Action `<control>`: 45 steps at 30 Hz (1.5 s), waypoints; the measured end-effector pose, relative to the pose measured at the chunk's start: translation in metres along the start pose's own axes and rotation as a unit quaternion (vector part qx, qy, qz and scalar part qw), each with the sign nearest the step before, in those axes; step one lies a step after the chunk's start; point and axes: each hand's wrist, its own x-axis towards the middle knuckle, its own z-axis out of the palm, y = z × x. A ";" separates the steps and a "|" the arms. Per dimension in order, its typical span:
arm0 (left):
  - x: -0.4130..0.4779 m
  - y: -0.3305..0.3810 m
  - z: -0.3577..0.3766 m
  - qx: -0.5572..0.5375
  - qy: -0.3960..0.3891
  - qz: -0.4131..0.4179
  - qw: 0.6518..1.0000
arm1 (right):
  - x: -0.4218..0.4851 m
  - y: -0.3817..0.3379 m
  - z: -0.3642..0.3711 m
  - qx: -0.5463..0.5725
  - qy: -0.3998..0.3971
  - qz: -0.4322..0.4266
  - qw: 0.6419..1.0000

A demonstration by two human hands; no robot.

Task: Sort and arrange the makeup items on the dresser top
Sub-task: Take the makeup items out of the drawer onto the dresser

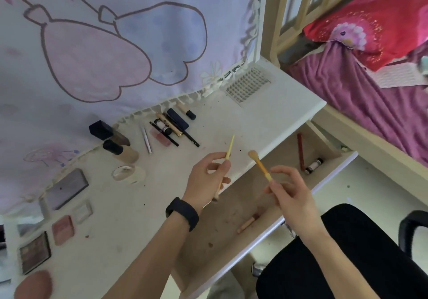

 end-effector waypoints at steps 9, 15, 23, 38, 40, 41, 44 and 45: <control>0.026 0.038 -0.005 -0.003 -0.082 0.055 0.995 | 0.018 -0.043 -0.031 0.069 -0.181 0.002 0.981; 0.027 0.028 0.006 0.007 -0.141 0.038 0.989 | 0.045 -0.037 0.008 -0.003 0.041 0.017 0.999; 0.038 0.006 -0.003 0.013 -0.081 0.019 0.996 | 0.070 -0.028 0.046 -0.027 -0.050 0.006 0.998; 0.129 0.007 -0.079 0.582 0.062 0.150 0.797 | 0.194 -0.070 0.143 -0.362 -0.061 -0.032 0.930; 0.140 0.009 -0.088 0.601 0.041 0.144 0.785 | 0.207 -0.079 0.157 -0.386 -0.065 -0.037 0.919; 0.144 0.010 -0.091 0.609 0.030 0.141 0.780 | 0.212 -0.083 0.162 -0.401 -0.068 -0.041 0.913; 0.148 0.005 -0.099 0.602 0.017 0.146 0.785 | 0.213 -0.087 0.165 -0.444 -0.057 -0.076 0.891; 0.148 0.003 -0.100 0.594 0.018 0.150 0.790 | 0.210 -0.085 0.163 -0.452 -0.049 -0.086 0.886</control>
